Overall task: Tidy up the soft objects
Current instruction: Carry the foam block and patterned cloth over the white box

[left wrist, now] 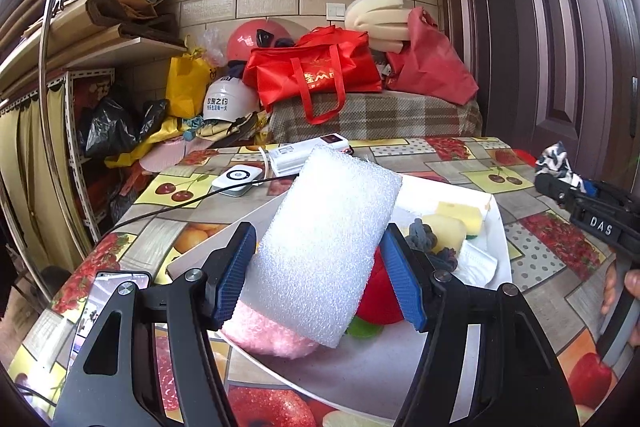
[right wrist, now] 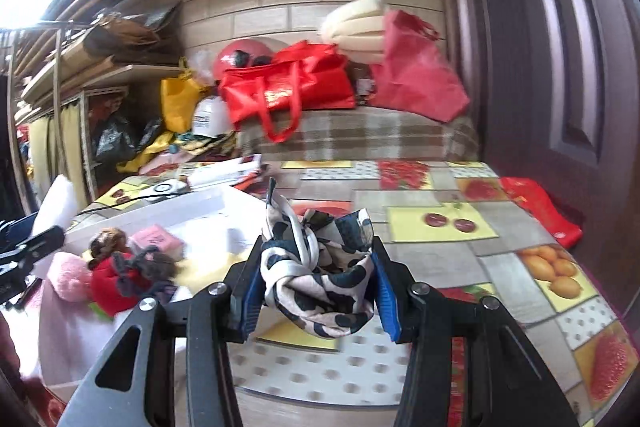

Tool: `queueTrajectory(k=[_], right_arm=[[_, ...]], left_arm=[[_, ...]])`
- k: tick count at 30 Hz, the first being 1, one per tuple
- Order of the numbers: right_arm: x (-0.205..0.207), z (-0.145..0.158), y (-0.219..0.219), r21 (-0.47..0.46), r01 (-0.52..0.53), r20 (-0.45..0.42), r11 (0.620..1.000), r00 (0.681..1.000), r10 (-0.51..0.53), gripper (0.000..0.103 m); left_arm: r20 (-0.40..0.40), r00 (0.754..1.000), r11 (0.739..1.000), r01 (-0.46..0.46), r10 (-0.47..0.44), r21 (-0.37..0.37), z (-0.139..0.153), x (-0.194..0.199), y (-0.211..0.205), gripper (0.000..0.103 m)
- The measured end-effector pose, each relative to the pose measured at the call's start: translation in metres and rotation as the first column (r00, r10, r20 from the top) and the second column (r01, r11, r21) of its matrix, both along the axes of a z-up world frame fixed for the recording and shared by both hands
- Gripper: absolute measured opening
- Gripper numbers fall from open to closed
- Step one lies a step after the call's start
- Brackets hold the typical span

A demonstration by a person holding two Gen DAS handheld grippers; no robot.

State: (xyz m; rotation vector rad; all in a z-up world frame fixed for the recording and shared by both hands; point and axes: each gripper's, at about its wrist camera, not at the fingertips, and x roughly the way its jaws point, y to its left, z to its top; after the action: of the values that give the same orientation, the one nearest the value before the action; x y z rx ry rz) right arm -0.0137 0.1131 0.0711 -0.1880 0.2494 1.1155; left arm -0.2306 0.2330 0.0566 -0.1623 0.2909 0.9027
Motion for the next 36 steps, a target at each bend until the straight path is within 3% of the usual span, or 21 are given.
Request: queueTrajectory(k=[12, 36], right_arm=[[-0.034, -0.002, 0.043, -0.021, -0.081, 0.012, 0.997, 0.997, 0.081, 0.049], [-0.044, -0.006, 0.088, -0.067, -0.114, -0.024, 0.991, 0.993, 0.113, 0.049]], left_arm=[[-0.005, 1.0, 0.999, -0.031, 0.031, -0.034, -0.002, 0.007, 0.019, 0.065], [-0.029, 0.999, 0.996, -0.035, 0.033, -0.078, -0.004, 0.035, 0.055, 0.065]])
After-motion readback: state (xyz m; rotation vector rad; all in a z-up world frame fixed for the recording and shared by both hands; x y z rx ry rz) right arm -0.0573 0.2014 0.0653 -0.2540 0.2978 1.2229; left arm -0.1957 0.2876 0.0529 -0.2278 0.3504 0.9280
